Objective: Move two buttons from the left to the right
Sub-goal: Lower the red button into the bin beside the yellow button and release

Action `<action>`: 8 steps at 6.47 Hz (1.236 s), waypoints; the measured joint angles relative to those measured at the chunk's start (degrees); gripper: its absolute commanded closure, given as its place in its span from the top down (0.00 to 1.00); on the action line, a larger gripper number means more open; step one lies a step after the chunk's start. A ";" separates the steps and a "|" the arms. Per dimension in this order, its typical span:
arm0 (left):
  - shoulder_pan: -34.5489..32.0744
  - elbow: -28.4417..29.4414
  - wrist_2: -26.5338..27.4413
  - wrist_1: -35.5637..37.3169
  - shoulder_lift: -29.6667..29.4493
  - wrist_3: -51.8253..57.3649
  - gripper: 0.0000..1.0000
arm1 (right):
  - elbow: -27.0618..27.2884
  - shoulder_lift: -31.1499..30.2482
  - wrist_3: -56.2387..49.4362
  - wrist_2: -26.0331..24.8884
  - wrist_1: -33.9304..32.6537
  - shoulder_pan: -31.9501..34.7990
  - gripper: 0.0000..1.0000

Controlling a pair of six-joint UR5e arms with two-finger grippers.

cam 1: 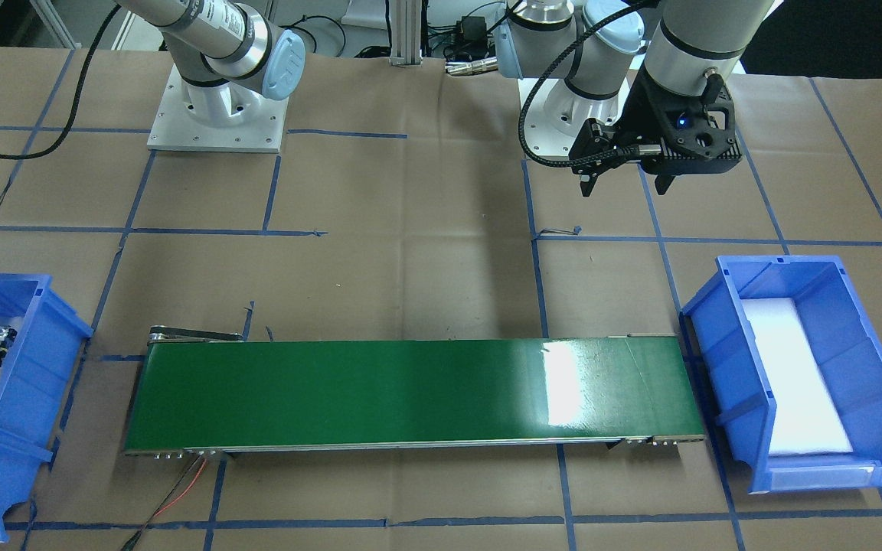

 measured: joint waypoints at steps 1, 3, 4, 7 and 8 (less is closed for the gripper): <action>0.00 0.02 -0.04 0.01 0.00 0.01 1.00 | -0.14 0.58 0.05 0.06 0.01 0.04 0.06; 0.00 -0.02 -0.07 0.00 -0.06 -0.02 1.00 | -0.33 1.43 0.01 0.72 0.06 0.13 0.32; 0.00 -0.03 -0.07 0.00 -0.06 -0.02 1.00 | -0.35 1.67 -0.09 1.20 0.05 0.15 0.81; 0.00 -0.01 -0.03 0.00 -0.02 0.02 1.00 | -0.50 1.67 -0.21 4.99 -0.02 0.24 1.00; 0.00 -0.01 -0.05 0.00 -0.03 0.02 1.00 | -0.71 1.49 -0.26 5.90 0.10 0.28 1.00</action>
